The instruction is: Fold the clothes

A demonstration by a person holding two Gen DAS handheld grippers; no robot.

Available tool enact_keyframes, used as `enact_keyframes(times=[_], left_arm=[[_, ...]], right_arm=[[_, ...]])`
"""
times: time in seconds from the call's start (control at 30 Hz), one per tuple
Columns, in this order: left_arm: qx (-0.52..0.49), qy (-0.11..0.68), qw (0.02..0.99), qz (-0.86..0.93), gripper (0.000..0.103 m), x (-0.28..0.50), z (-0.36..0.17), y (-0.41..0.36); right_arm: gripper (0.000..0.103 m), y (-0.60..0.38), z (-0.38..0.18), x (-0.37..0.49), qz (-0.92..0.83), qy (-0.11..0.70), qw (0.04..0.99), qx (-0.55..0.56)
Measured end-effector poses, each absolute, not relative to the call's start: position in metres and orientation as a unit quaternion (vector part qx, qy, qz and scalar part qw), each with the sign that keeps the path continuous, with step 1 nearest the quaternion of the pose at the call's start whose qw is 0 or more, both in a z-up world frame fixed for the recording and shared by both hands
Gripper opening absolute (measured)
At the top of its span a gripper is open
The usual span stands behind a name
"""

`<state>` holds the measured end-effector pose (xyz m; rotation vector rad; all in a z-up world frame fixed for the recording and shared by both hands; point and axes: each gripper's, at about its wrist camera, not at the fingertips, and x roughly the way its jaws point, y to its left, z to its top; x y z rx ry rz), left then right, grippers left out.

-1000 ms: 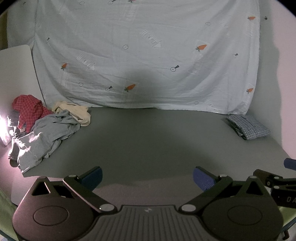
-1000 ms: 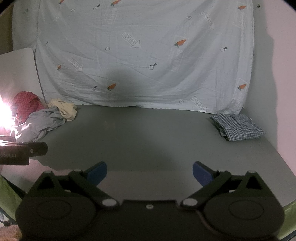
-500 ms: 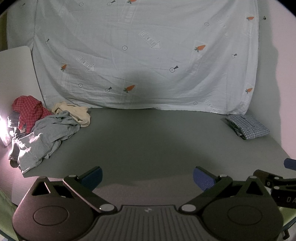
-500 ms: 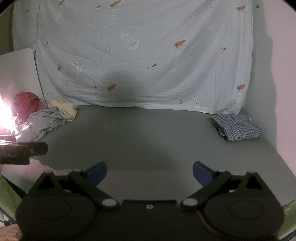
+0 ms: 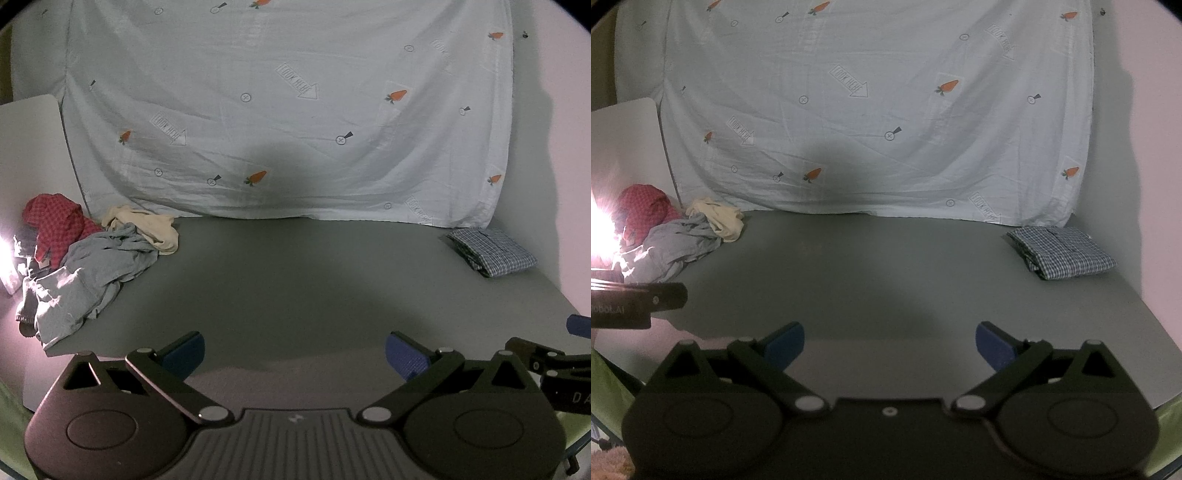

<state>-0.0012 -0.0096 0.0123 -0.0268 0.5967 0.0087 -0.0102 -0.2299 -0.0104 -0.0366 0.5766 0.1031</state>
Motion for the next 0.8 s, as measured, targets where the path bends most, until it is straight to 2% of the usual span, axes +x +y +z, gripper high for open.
enact_keyframes(times=[0.53,0.8], left_arm=[[-0.028,0.314,0.949,-0.011,0.103,0.013,0.004,-0.012],[-0.043,0.32,0.946,-0.008,0.103,0.068,-0.001,-0.015]], right_arm=[[0.101,-0.236,-0.01,-0.007,0.035,0.292,0.956,-0.015],[0.101,-0.259,-0.018,0.037,0.005,0.304,0.953,0.003]])
